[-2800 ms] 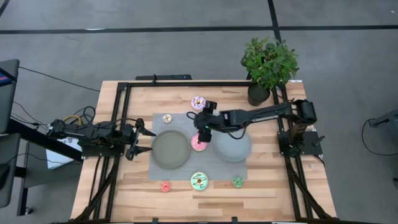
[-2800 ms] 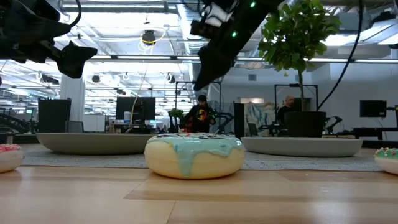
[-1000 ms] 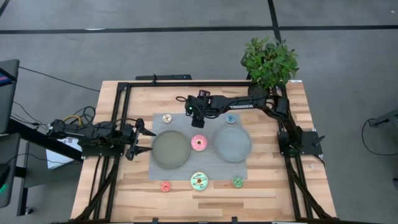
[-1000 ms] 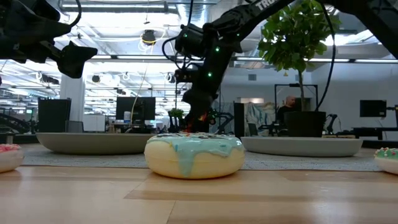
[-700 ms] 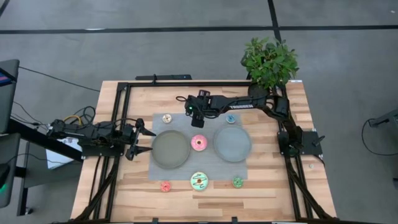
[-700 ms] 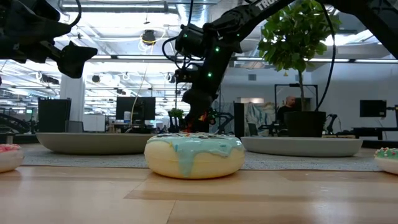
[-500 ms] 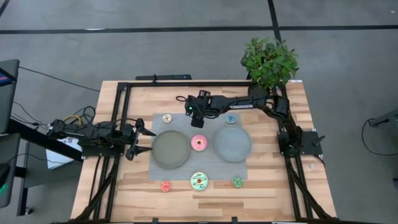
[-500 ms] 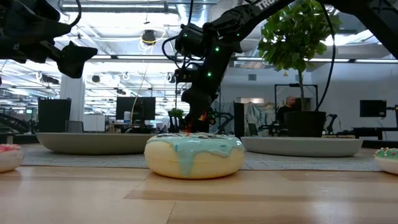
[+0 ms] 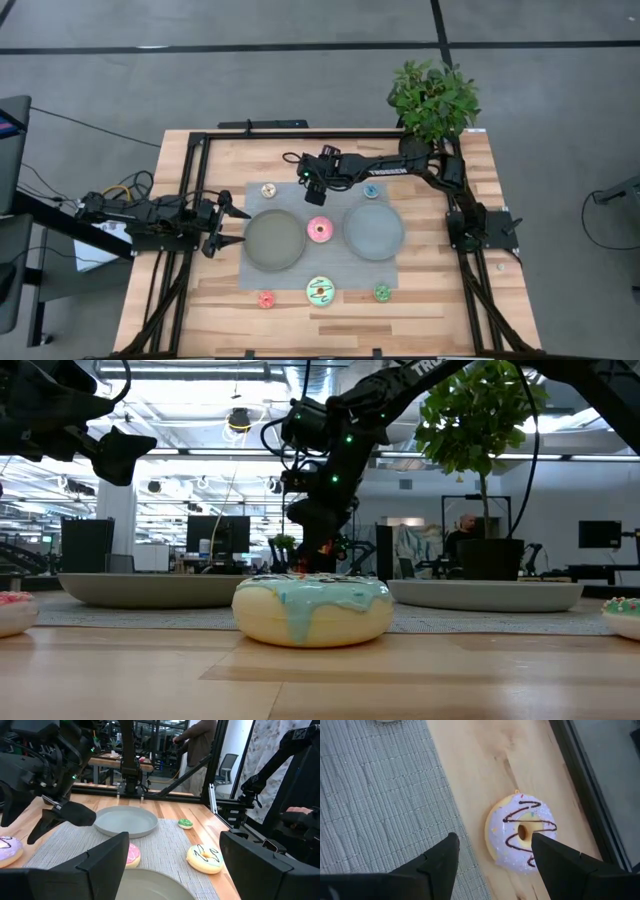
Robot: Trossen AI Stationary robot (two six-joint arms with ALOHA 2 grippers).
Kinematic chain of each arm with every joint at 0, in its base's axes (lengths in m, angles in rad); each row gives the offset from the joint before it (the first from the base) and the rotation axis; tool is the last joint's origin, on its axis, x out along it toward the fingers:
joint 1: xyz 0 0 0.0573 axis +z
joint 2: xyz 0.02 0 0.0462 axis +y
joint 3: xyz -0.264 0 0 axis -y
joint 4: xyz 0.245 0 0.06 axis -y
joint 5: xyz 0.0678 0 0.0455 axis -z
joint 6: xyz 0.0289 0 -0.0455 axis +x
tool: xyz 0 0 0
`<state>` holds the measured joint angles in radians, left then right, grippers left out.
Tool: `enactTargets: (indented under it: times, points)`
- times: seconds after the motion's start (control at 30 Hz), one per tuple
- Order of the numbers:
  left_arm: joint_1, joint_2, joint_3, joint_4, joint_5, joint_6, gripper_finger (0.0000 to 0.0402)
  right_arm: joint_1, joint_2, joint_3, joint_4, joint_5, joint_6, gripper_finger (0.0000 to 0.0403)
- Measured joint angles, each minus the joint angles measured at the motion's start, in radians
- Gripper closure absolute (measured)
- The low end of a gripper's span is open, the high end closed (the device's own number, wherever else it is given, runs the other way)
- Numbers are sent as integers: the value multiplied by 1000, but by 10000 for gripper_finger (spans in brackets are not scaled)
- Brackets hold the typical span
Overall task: Pick & Place donuts
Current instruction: Put the big purple donut into the blue plate
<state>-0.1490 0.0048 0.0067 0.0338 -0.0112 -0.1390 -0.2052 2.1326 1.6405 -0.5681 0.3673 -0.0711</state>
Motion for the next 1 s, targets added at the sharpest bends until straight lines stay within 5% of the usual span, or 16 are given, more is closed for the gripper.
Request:
enactTargets:
  times: [1.0]
  points:
    - [0, 0, 0, 0, 1, 0, 97, -50, 84, -2, 18, -25, -61, 163]
